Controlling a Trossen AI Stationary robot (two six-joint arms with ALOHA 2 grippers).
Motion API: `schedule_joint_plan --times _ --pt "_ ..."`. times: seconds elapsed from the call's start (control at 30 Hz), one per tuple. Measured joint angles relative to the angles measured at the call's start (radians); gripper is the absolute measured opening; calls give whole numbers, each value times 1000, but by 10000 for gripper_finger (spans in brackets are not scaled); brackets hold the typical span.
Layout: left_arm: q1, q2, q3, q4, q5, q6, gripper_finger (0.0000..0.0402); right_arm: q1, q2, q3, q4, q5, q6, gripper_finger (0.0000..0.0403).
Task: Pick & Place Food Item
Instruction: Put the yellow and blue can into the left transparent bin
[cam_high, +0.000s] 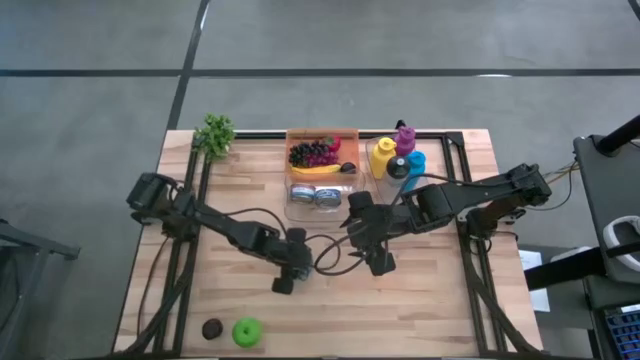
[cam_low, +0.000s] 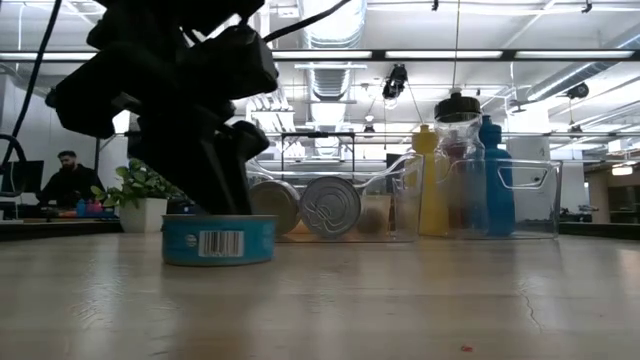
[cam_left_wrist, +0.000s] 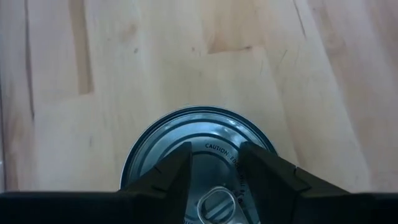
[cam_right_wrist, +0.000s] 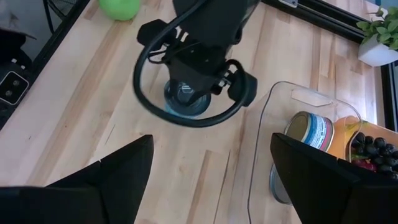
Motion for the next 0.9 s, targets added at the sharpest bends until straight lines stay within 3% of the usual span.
schedule_joint_plan --times 0.43,0.9 --pt "-20 14 40 -7 -3 7 138 0 0 0 -4 0 0 304" --pt "-20 -252 41 -185 -5 46 116 0 0 0 1 0 0 317"
